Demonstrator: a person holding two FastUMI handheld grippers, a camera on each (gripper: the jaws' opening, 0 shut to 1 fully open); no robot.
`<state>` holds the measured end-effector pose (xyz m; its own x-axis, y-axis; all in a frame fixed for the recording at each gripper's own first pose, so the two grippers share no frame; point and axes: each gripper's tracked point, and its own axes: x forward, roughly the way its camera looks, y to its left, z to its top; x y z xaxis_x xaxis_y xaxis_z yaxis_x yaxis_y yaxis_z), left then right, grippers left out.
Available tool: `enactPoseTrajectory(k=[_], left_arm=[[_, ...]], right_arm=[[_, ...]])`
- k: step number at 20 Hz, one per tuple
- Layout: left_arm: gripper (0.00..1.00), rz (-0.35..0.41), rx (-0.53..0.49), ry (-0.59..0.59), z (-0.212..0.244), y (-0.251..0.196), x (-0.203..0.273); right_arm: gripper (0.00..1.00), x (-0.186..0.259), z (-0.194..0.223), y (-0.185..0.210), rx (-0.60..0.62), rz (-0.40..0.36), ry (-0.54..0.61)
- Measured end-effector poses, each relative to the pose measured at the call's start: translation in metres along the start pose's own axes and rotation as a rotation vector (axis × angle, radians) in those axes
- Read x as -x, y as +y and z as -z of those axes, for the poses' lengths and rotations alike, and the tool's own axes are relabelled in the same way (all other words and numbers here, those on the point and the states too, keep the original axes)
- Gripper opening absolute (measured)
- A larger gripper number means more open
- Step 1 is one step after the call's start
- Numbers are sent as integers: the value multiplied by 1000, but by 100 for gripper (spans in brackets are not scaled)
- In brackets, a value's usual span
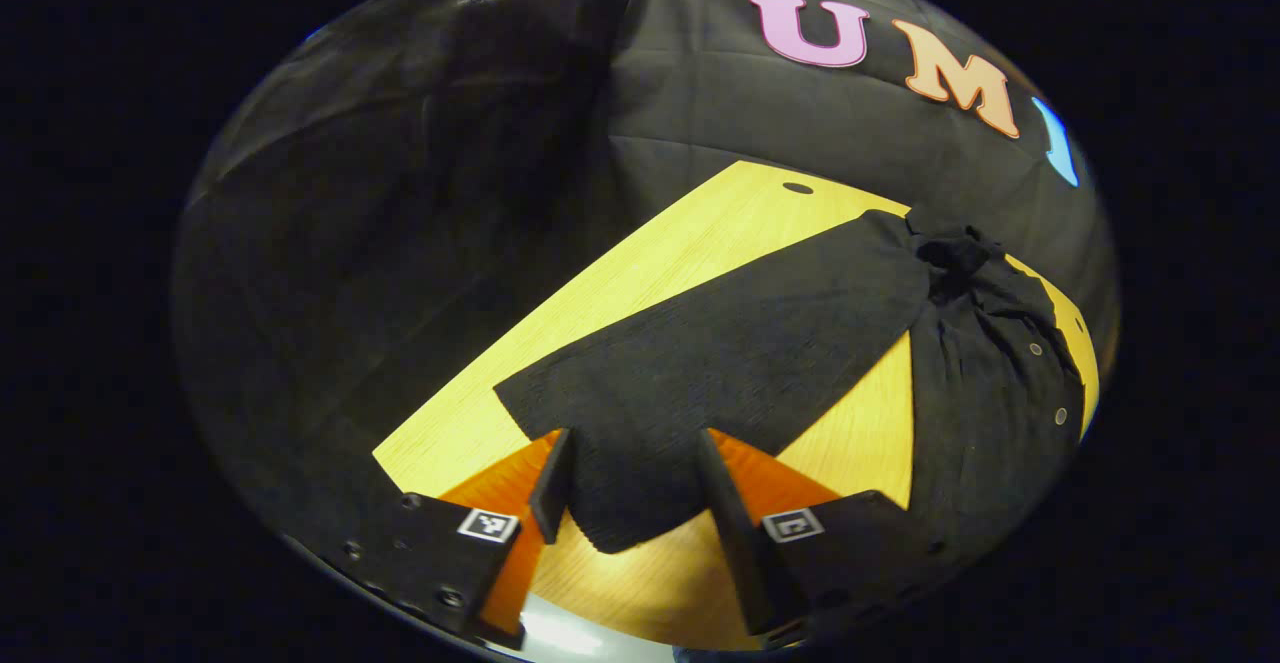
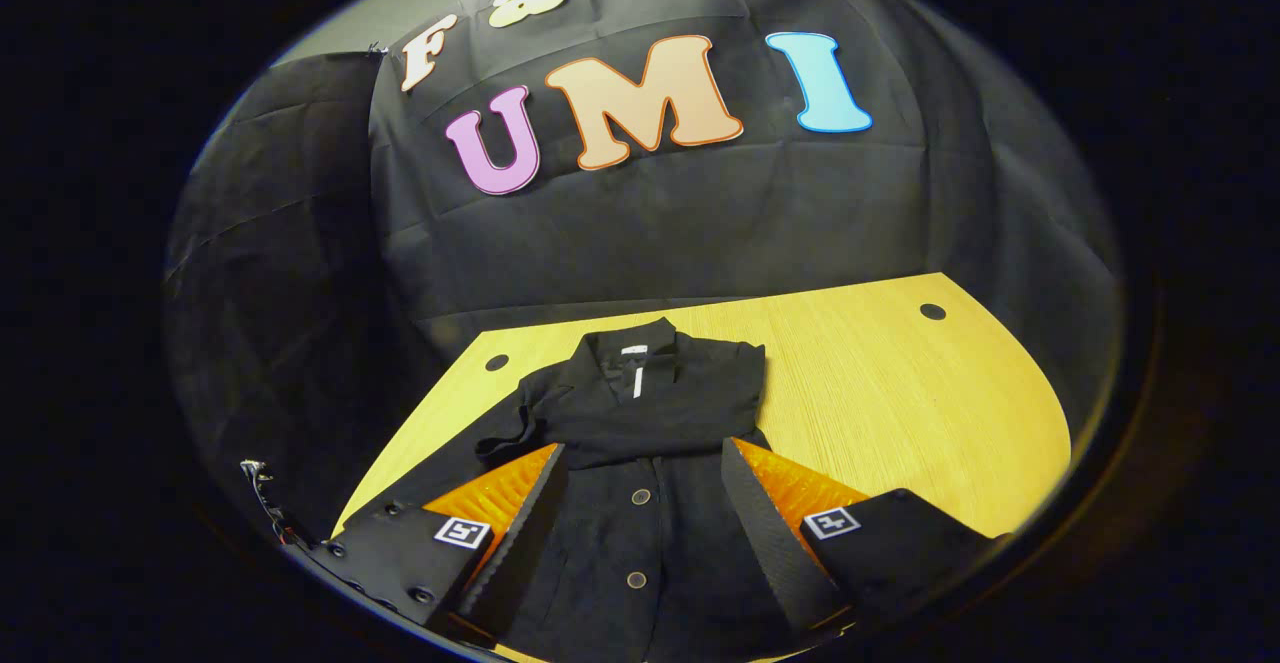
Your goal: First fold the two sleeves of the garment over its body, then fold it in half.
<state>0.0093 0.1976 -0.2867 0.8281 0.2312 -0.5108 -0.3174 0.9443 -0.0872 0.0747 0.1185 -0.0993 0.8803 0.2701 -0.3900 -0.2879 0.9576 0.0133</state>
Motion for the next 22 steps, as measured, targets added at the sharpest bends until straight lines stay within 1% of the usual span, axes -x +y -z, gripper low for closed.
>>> enactPoseTrajectory(k=[2,4,6,7,8,10,12,16,19,22], left_arm=[[44,26,-13,8,-1,-13,-2],[15,13,-26,12,-1,-15,-1],[5,-4,-36,10,-2,-16,-1],[5,-9,-32,8,-3,-16,-1],[2,-5,-26,12,-2,-17,0],[0,5,-5,19,-2,-16,0],[0,6,13,26,-2,-16,1],[0,-1,-6,40,-3,-16,0],[0,9,-6,54,-4,-16,1],[0,19,32,76,-9,-16,2]], right_arm=[[97,4,2,-5,3,7,-2],[97,9,1,-12,-5,20,-7],[97,14,0,-19,-27,31,-21],[97,17,-1,-23,-36,35,-26],[97,19,0,-27,-42,43,-30],[98,24,1,-34,-51,55,-35],[97,27,4,-40,-53,64,-30],[98,34,11,-48,-50,78,-20],[98,37,14,-52,-45,87,-14],[98,38,15,-53,-45,87,-12]])
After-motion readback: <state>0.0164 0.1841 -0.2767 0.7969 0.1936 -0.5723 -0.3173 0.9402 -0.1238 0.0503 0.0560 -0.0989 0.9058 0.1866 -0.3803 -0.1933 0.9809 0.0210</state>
